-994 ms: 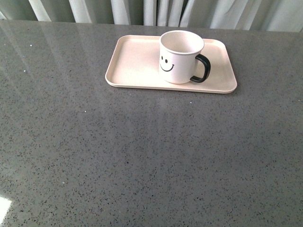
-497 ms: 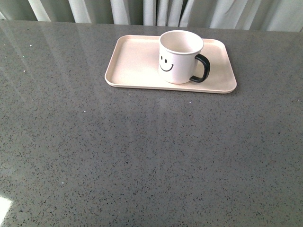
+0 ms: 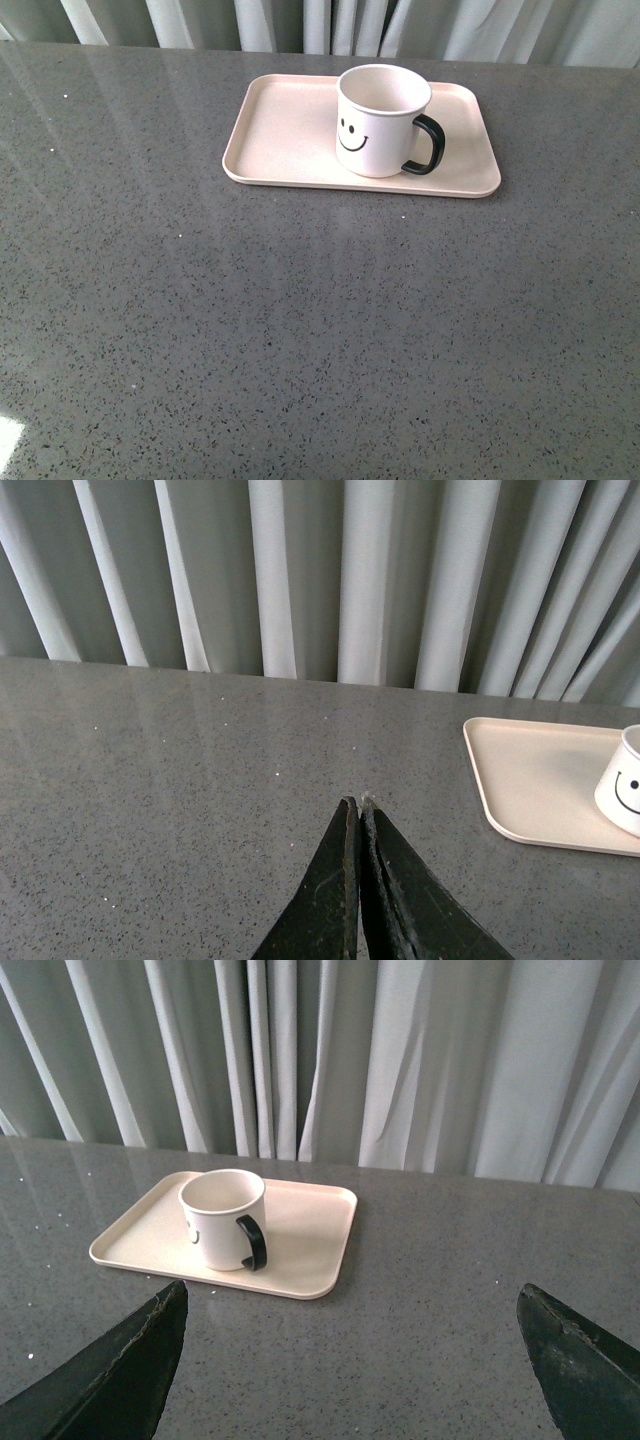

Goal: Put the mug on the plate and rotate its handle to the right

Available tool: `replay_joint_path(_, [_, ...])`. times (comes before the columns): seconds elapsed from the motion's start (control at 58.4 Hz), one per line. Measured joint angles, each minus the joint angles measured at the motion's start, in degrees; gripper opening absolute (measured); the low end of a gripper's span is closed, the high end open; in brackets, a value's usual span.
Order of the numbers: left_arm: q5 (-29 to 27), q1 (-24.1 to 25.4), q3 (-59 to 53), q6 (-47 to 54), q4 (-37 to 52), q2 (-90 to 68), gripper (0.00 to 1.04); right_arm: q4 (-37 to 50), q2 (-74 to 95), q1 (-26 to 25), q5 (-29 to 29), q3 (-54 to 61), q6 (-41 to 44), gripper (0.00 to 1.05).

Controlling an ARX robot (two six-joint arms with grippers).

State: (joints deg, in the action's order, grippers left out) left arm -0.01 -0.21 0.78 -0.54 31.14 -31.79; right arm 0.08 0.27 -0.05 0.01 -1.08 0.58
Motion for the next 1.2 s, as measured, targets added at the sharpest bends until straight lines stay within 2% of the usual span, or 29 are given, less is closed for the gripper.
replay_joint_path(0.497, [0.0,0.0,0.0,0.0,-15.2,15.9,0.01,0.0,0.0,0.0,0.0,0.0,0.0,0.96])
replay_joint_path(0.805, [0.0,0.0,0.0,0.0,-21.1,21.8,0.01,0.0,0.0,0.0,0.0,0.0,0.0,0.96])
replay_joint_path(0.891, [0.0,0.0,0.0,0.0,-30.6,29.6,0.01,0.0,0.0,0.0,0.0,0.0,0.0,0.96])
replay_joint_path(1.148, [0.0,0.1,0.0,0.0,-31.2,30.8,0.02,0.0,0.0,0.0,0.0,0.0,0.0,0.96])
replay_joint_path(1.199, [0.0,0.1,0.0,0.1,-31.2,30.9,0.09,0.0,0.0,0.0,0.0,0.0,0.0,0.96])
